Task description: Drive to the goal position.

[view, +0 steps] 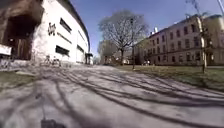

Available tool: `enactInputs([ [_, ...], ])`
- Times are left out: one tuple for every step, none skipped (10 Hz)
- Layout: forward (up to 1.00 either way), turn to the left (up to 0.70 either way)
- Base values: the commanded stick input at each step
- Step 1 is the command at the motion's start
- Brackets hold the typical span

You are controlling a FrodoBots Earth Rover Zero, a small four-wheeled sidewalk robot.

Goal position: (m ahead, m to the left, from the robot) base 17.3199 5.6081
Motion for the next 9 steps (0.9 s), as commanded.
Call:
enactInputs([
  [1.0, 0.0],
  [1.0, 0.0],
  [1.0, 0.0],
  [1.0, 0.0],
  [1.0, 0.0],
  [1.0, 0.0],
  [1.0, 0.0],
  [1.0, 0.0],
  [1.0, 0.0],
])
